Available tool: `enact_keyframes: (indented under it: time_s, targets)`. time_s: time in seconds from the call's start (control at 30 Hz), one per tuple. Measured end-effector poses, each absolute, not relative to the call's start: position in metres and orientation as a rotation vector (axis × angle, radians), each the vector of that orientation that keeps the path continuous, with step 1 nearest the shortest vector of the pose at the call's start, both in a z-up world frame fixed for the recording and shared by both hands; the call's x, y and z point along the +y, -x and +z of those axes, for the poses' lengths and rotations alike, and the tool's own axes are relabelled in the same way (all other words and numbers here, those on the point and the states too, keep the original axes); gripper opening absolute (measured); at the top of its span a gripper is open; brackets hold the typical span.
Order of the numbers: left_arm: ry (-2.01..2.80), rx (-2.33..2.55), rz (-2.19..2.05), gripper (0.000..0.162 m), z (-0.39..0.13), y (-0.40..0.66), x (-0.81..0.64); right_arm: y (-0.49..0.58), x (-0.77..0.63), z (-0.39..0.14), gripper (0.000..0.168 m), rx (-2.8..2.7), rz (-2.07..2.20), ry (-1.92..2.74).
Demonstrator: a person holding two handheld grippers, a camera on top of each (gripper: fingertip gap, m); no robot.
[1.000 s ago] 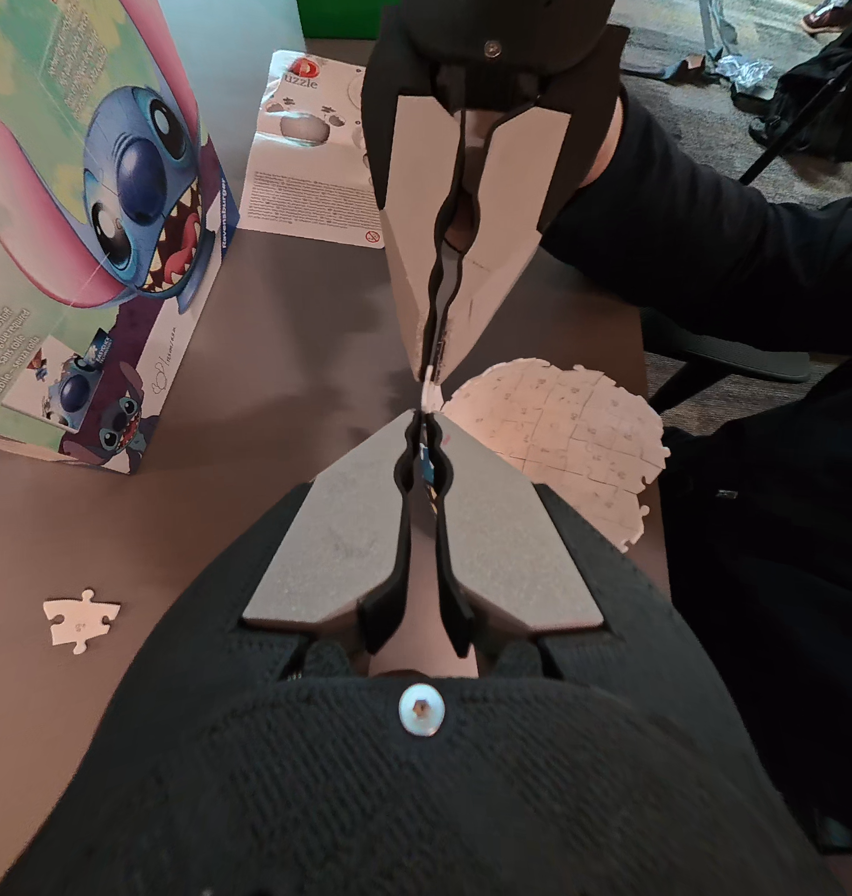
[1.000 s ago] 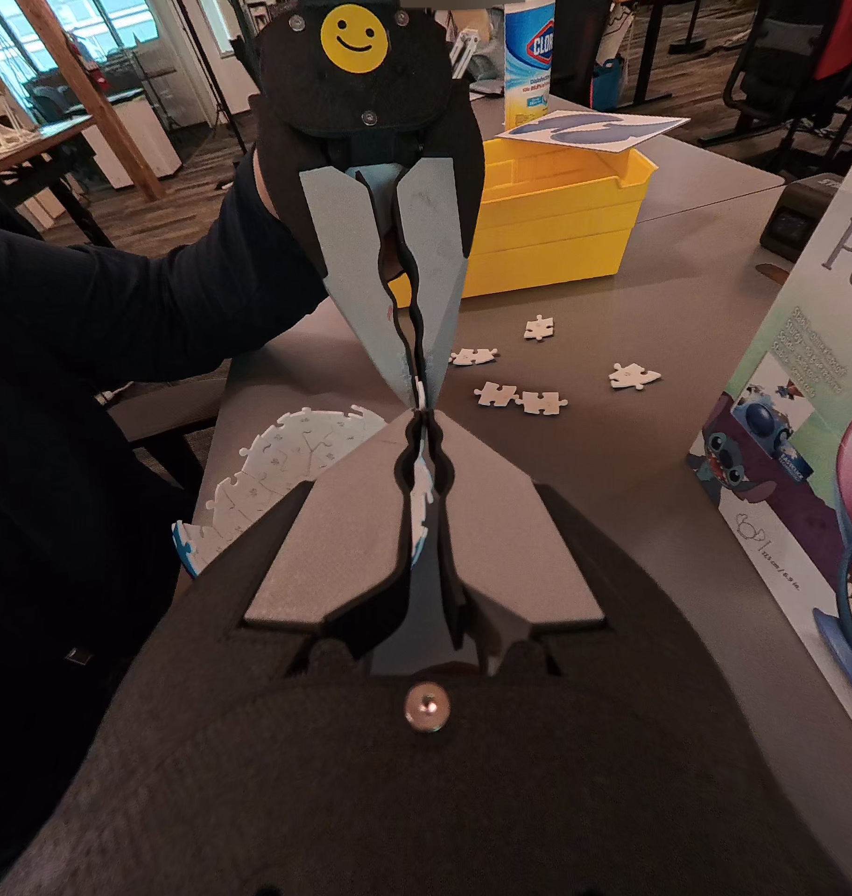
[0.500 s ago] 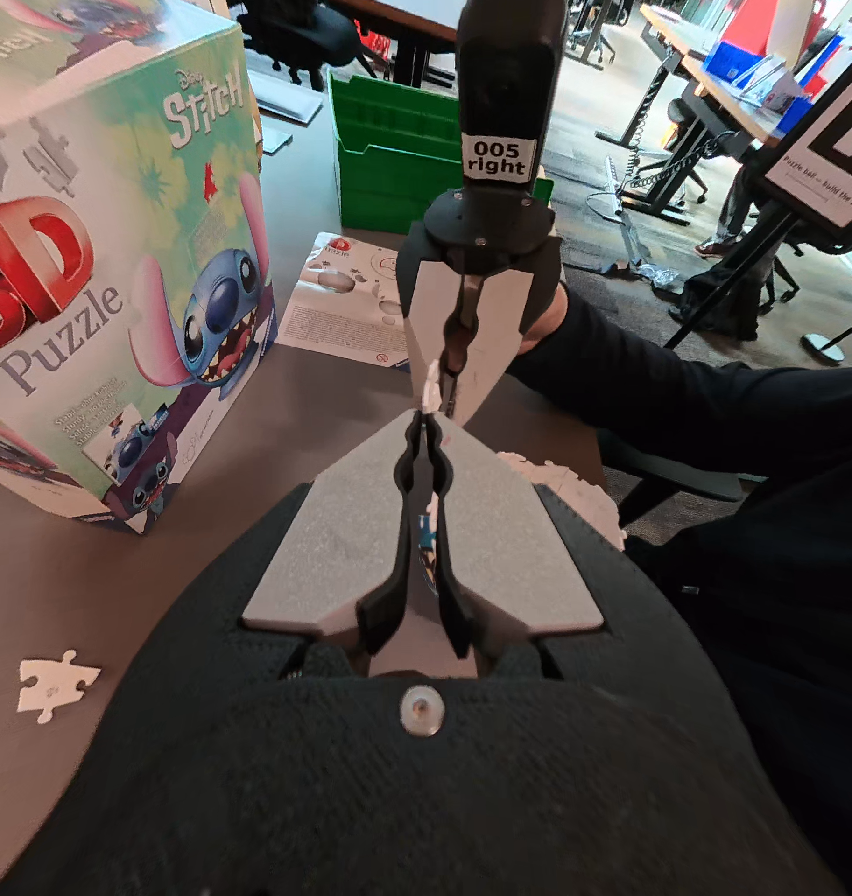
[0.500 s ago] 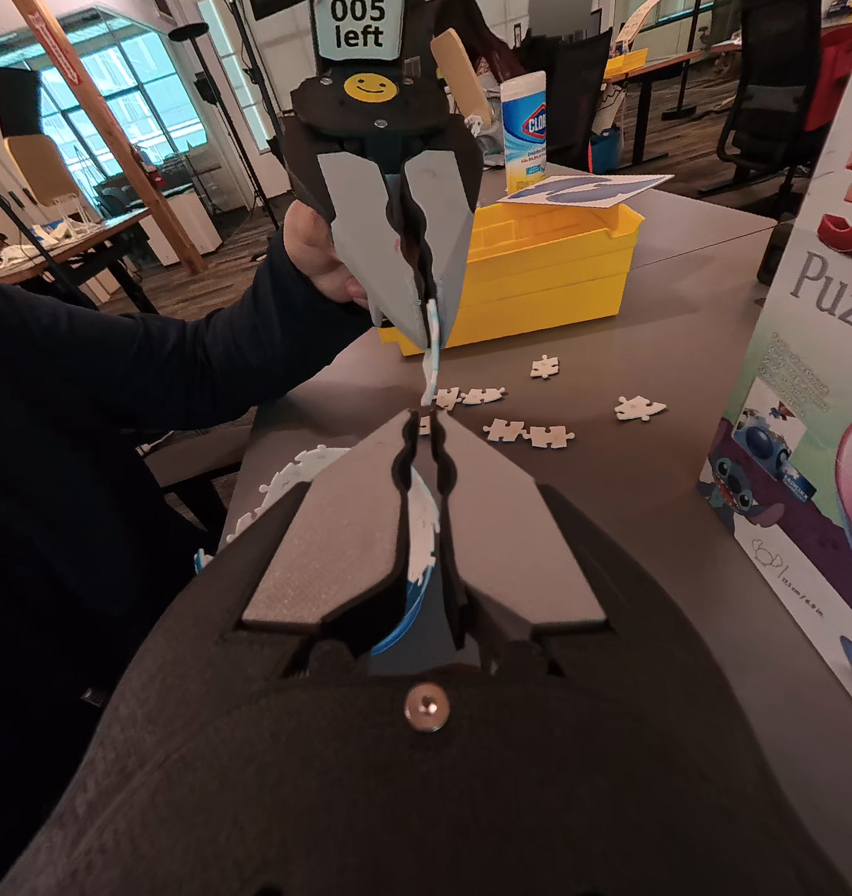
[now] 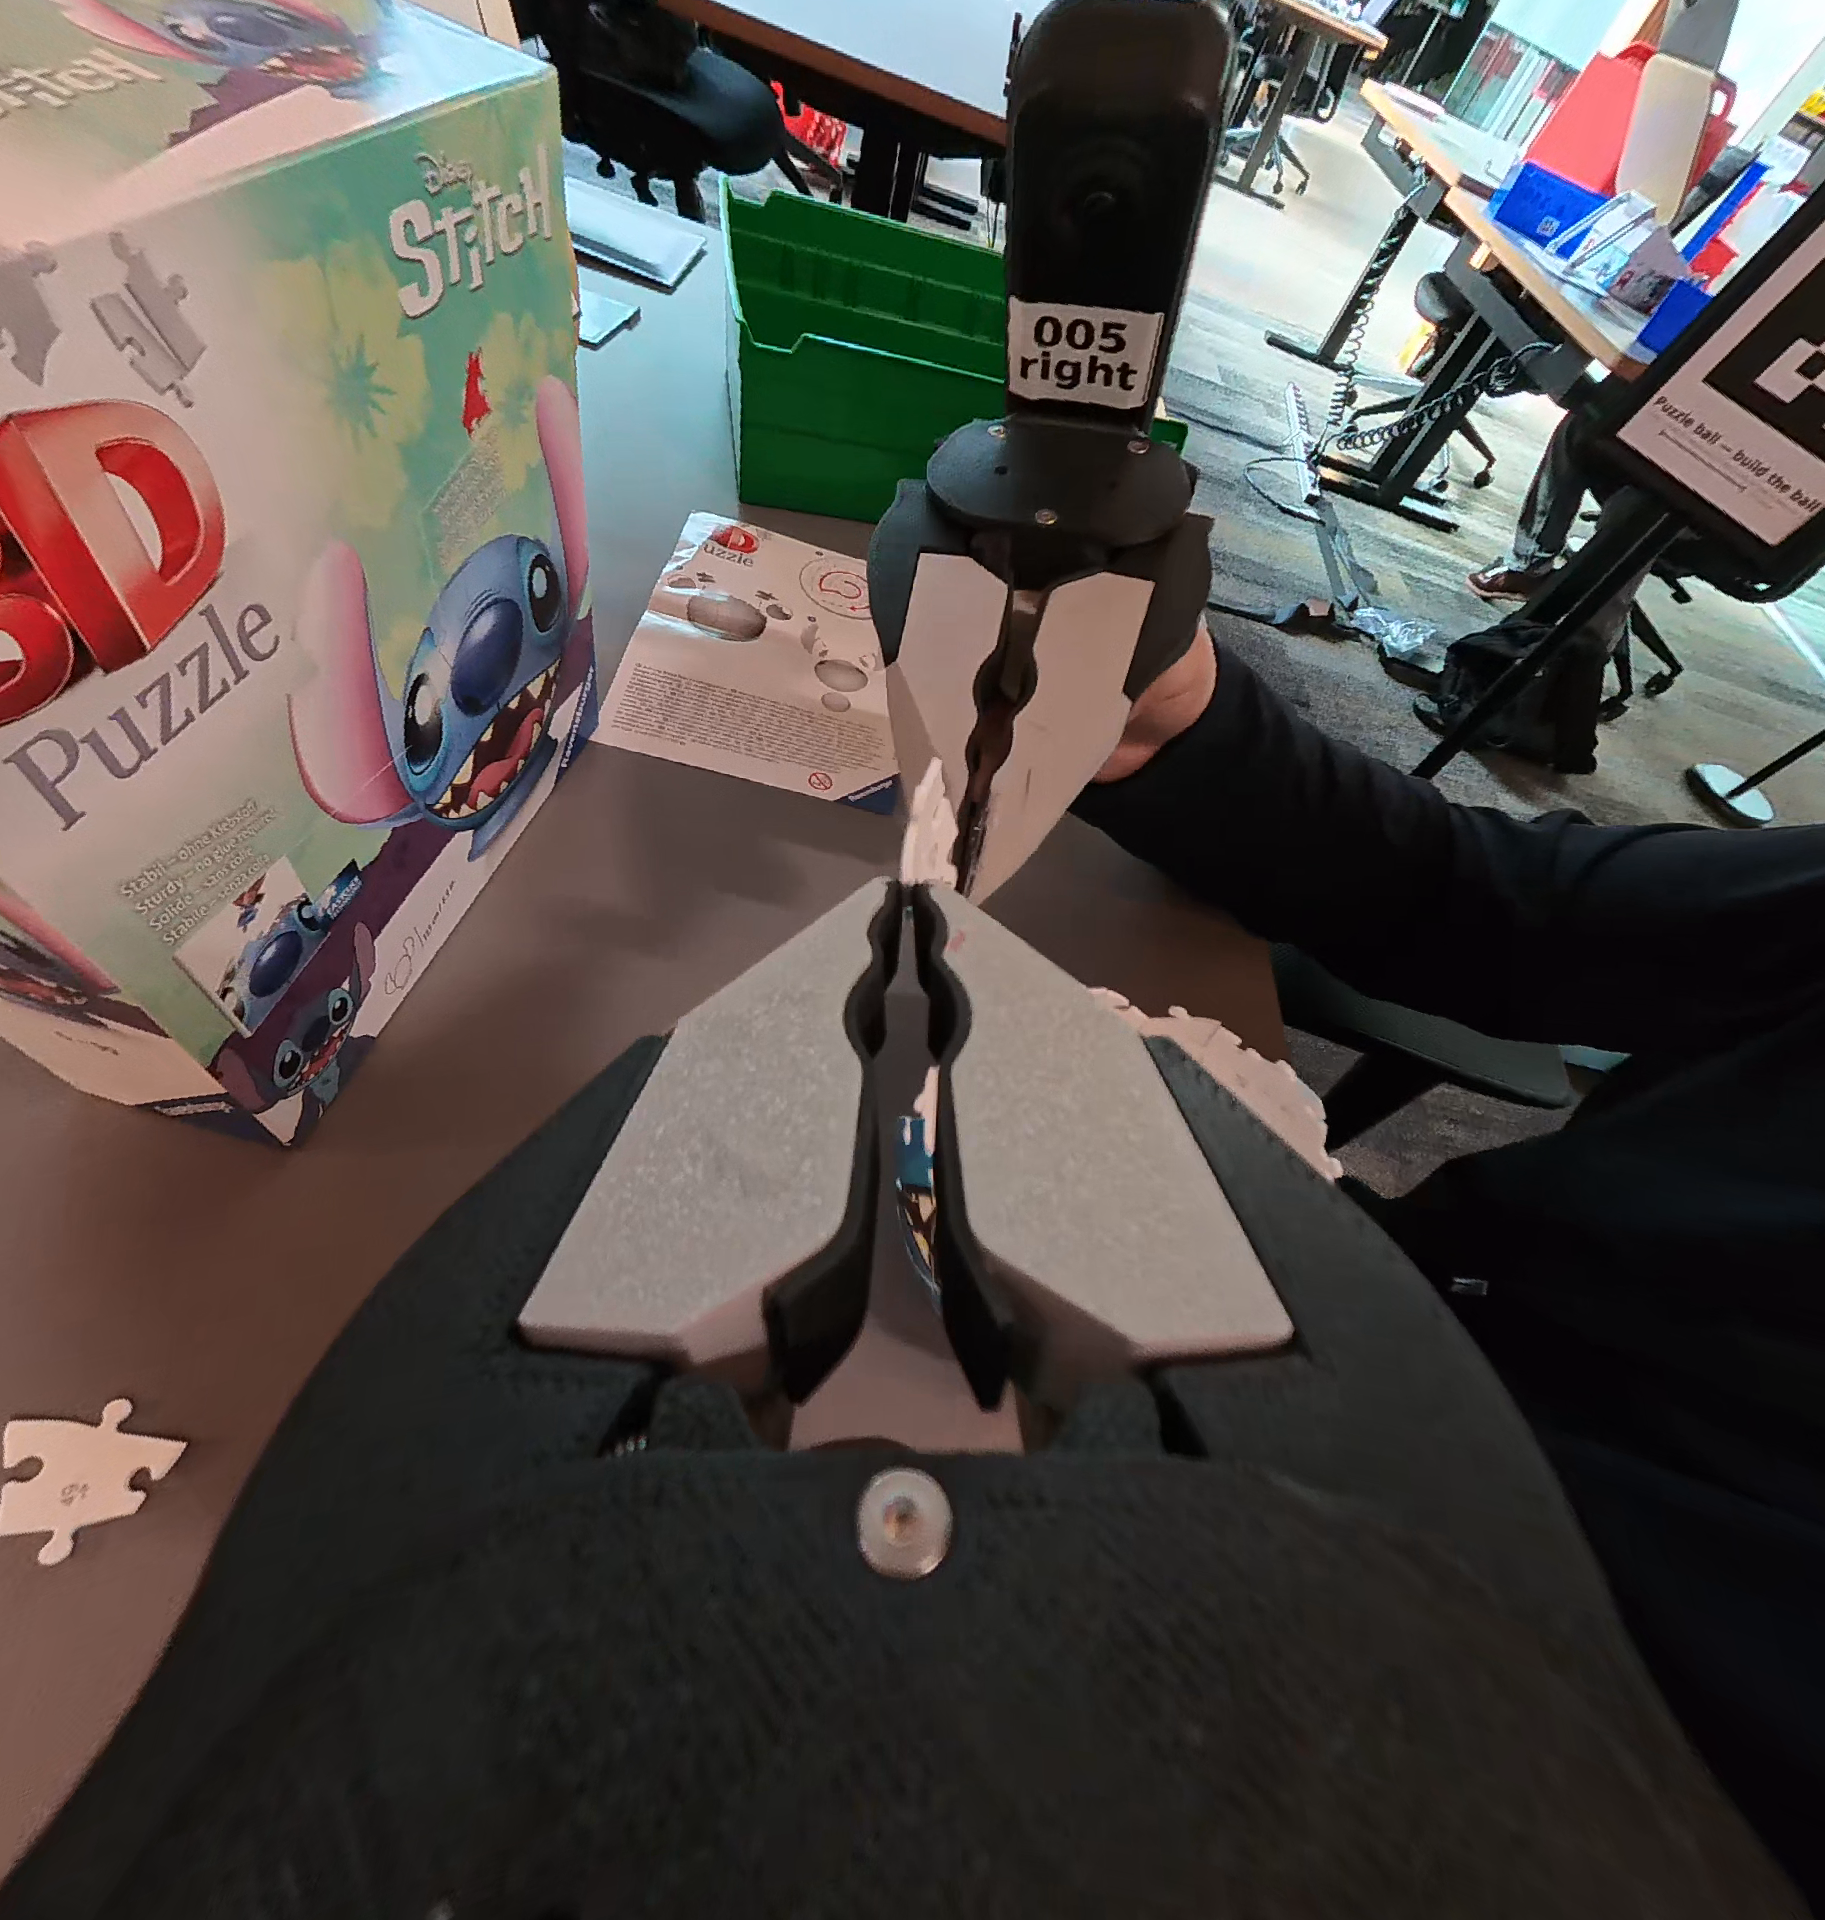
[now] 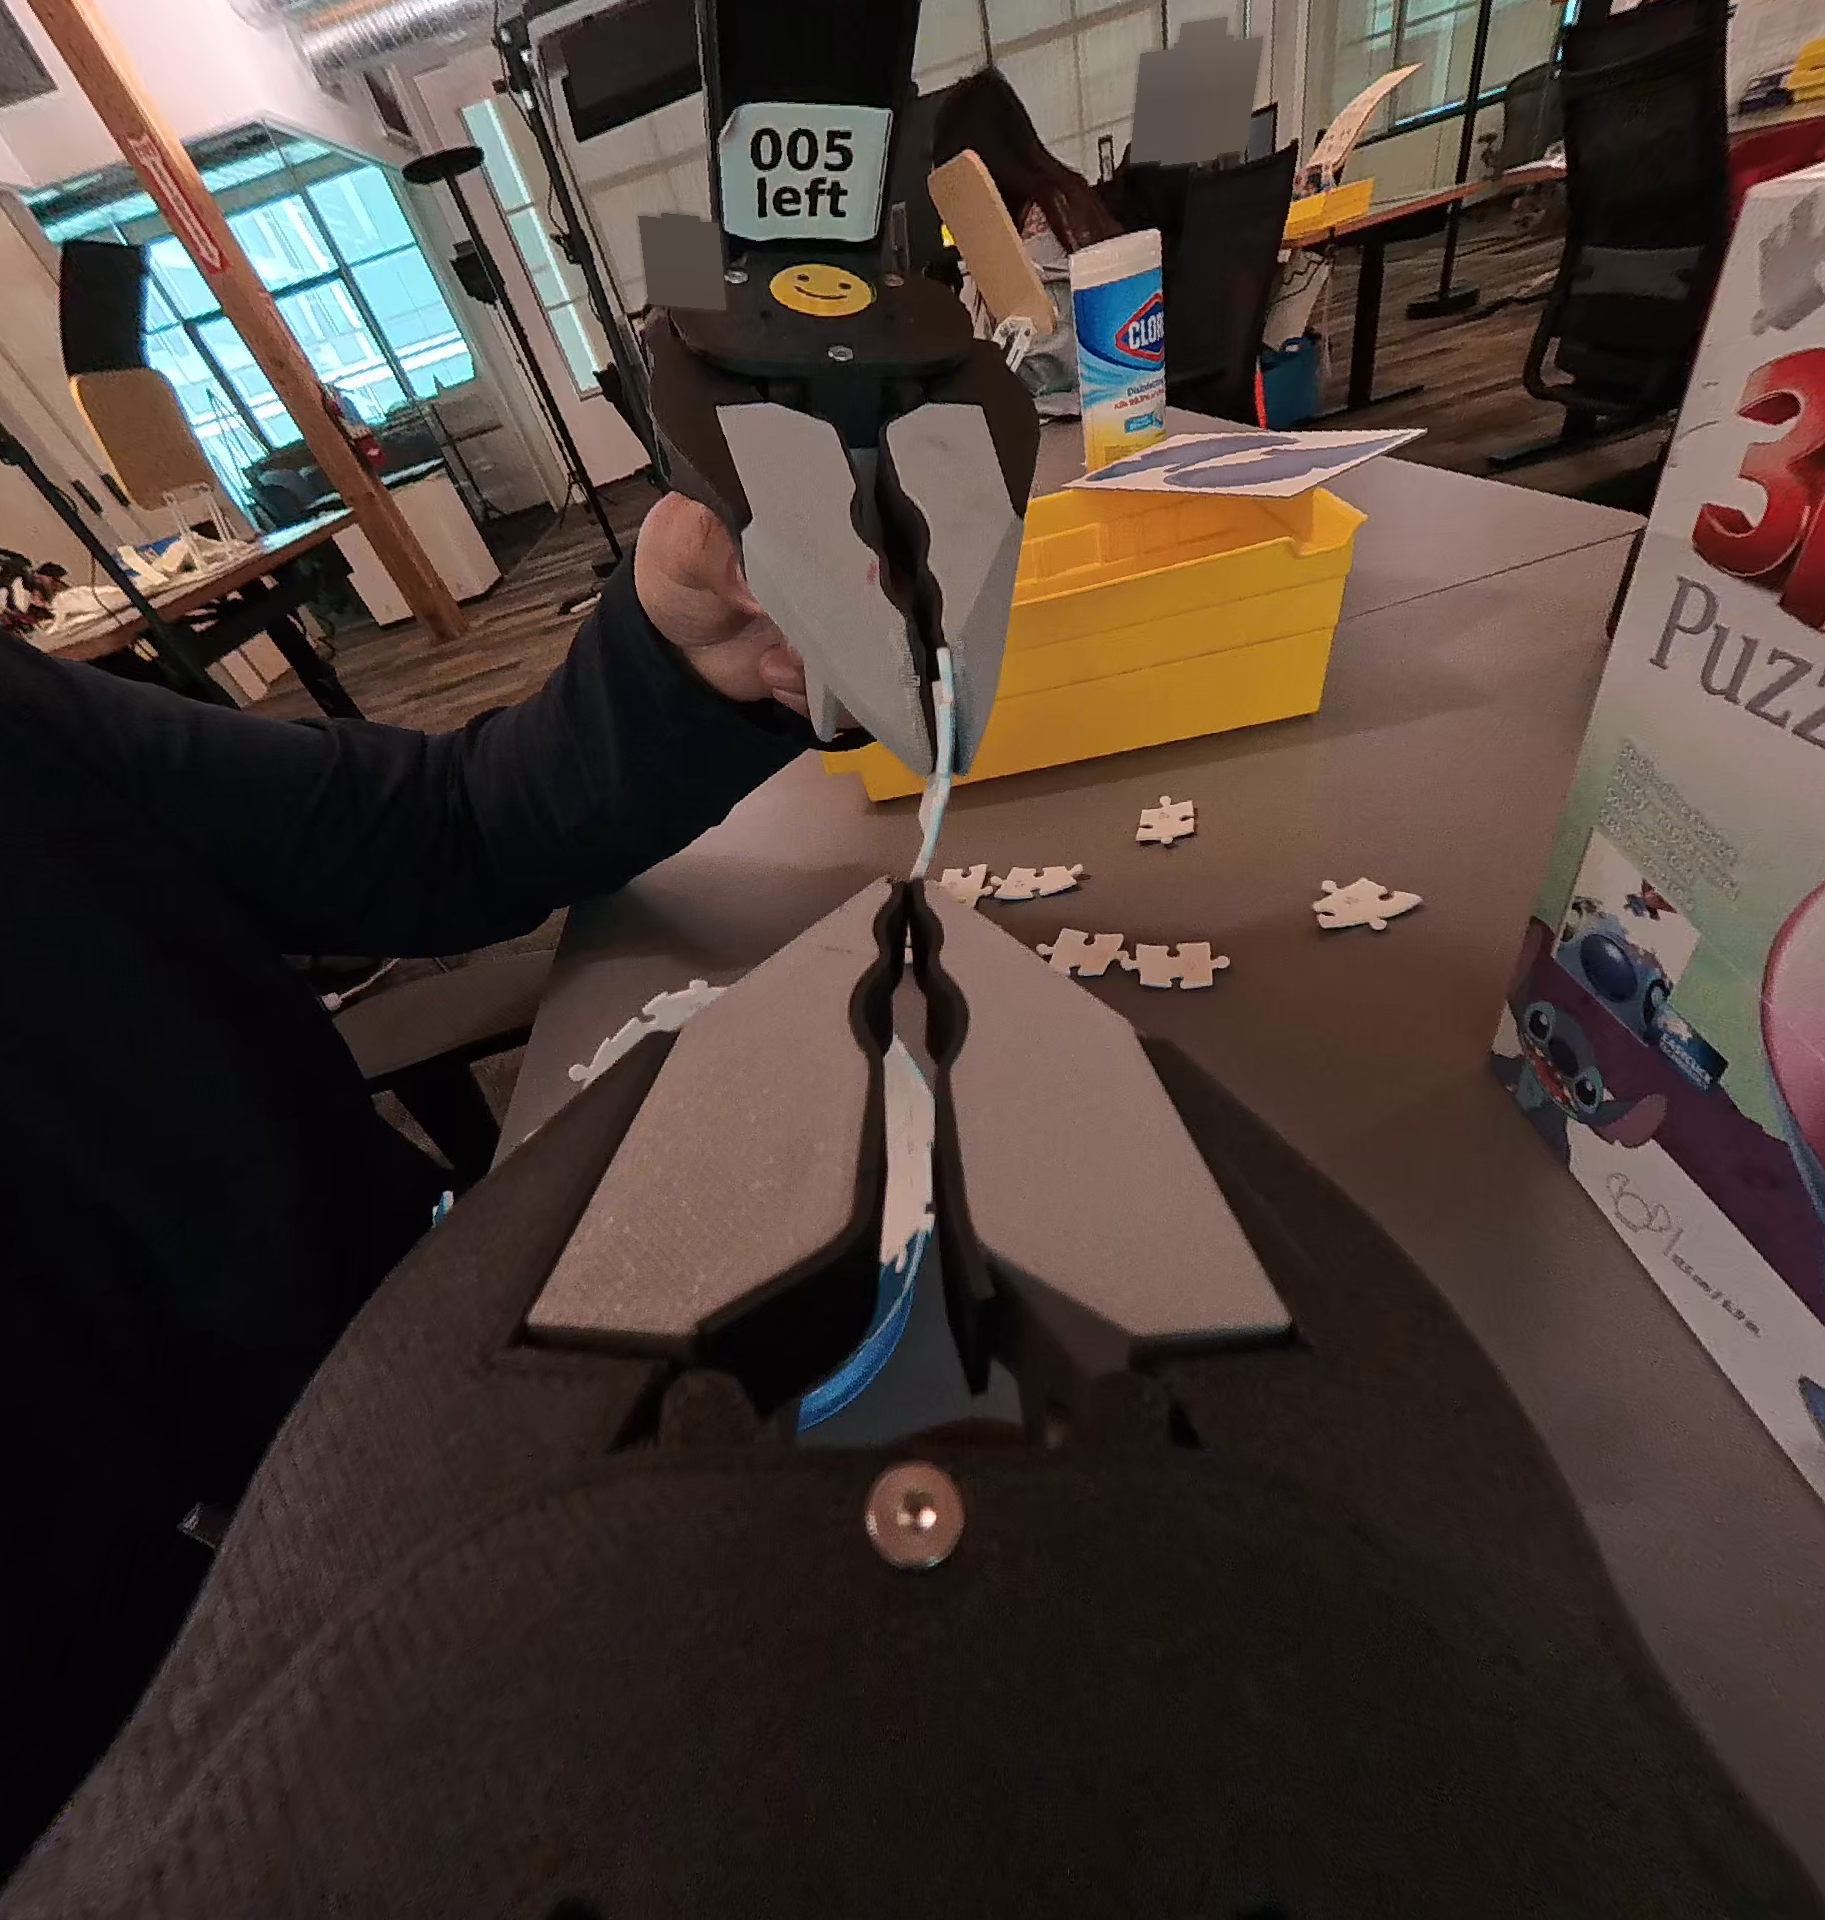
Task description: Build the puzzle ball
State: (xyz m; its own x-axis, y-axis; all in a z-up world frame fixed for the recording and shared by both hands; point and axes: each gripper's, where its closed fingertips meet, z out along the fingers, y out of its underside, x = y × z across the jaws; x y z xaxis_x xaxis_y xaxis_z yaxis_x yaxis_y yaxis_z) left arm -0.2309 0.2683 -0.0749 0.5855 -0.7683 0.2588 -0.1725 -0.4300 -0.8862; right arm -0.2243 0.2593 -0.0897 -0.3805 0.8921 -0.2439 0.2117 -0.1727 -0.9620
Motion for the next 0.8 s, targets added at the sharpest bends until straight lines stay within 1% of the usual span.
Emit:
enact_keyframes:
  time_s: [0.07,0.2,0.33,0.63,0.8]
  targets:
    - [1.907,0.738,-0.845,0.0,-0.071,0.232,0.27,0.224,0.258,-0.086,0.0,-1.527,1.638,1.266]
    - [1.858,0.698,-0.834,0.0,-0.063,0.233,0.275,0.224,0.259,-0.079,0.007,-1.481,1.706,1.25]
    - [1.841,0.676,-0.846,0.0,-0.062,0.231,0.277,0.224,0.26,-0.076,0.0,-1.453,1.738,1.234]
    - [1.919,0.728,-0.792,0.0,-0.083,0.226,0.277,0.218,0.272,-0.068,0.0,-1.381,1.752,1.223]
    - [1.871,0.694,-0.814,0.0,-0.069,0.23,0.277,0.218,0.274,-0.073,0.0,-1.385,1.806,1.258]
